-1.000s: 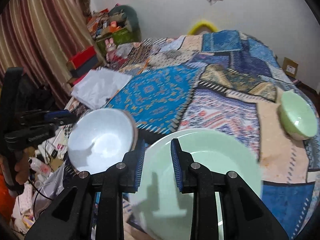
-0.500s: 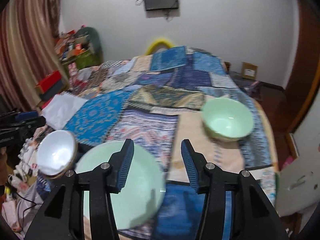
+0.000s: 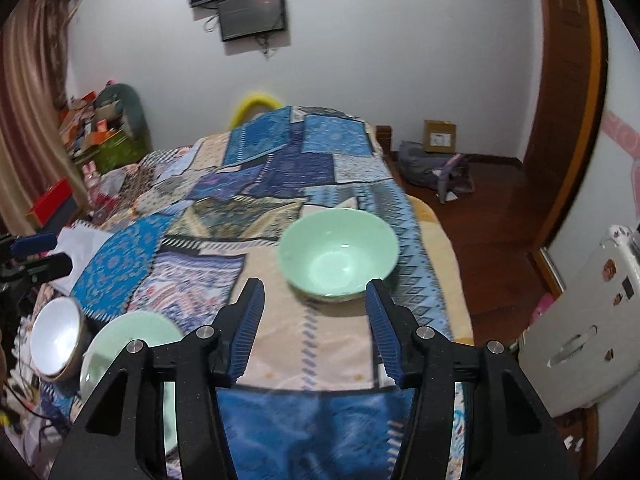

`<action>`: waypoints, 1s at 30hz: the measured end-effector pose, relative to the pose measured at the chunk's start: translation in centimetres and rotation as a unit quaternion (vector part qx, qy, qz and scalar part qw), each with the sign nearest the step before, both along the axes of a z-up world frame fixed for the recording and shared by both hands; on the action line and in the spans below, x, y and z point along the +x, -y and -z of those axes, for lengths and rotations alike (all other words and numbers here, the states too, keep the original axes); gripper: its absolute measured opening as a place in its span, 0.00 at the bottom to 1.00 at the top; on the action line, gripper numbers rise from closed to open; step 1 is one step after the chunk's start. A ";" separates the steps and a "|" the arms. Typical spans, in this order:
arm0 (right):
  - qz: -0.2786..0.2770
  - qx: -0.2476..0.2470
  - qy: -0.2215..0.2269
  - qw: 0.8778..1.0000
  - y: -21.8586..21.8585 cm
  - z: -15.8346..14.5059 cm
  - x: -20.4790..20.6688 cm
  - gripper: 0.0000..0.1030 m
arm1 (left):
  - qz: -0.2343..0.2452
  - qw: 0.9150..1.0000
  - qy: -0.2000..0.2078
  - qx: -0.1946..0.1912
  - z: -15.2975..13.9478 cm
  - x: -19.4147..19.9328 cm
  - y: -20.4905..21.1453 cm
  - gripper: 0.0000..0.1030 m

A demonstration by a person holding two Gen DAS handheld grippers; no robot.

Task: Organize plates and bowls
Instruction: 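Move both tools to the small mint green bowl on the quilt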

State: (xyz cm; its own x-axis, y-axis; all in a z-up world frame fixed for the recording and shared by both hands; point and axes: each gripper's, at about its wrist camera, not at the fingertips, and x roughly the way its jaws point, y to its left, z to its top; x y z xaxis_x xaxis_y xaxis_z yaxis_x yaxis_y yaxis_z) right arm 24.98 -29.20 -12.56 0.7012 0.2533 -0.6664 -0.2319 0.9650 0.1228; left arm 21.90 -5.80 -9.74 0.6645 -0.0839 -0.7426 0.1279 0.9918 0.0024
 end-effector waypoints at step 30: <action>0.016 0.021 -0.082 0.996 2.8 10.1 11.7 0.19 | 0.036 0.992 -0.107 -0.053 10.6 14.0 6.0 0.72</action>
State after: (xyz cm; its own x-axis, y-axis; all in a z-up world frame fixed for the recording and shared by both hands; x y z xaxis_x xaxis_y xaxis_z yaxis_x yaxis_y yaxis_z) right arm 36.66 -31.97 -22.69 0.5927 0.2633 -0.7612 -0.1750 0.9646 0.1974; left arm 35.92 -11.79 -20.32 0.4815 -0.2107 -0.8508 0.1845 0.9733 -0.1366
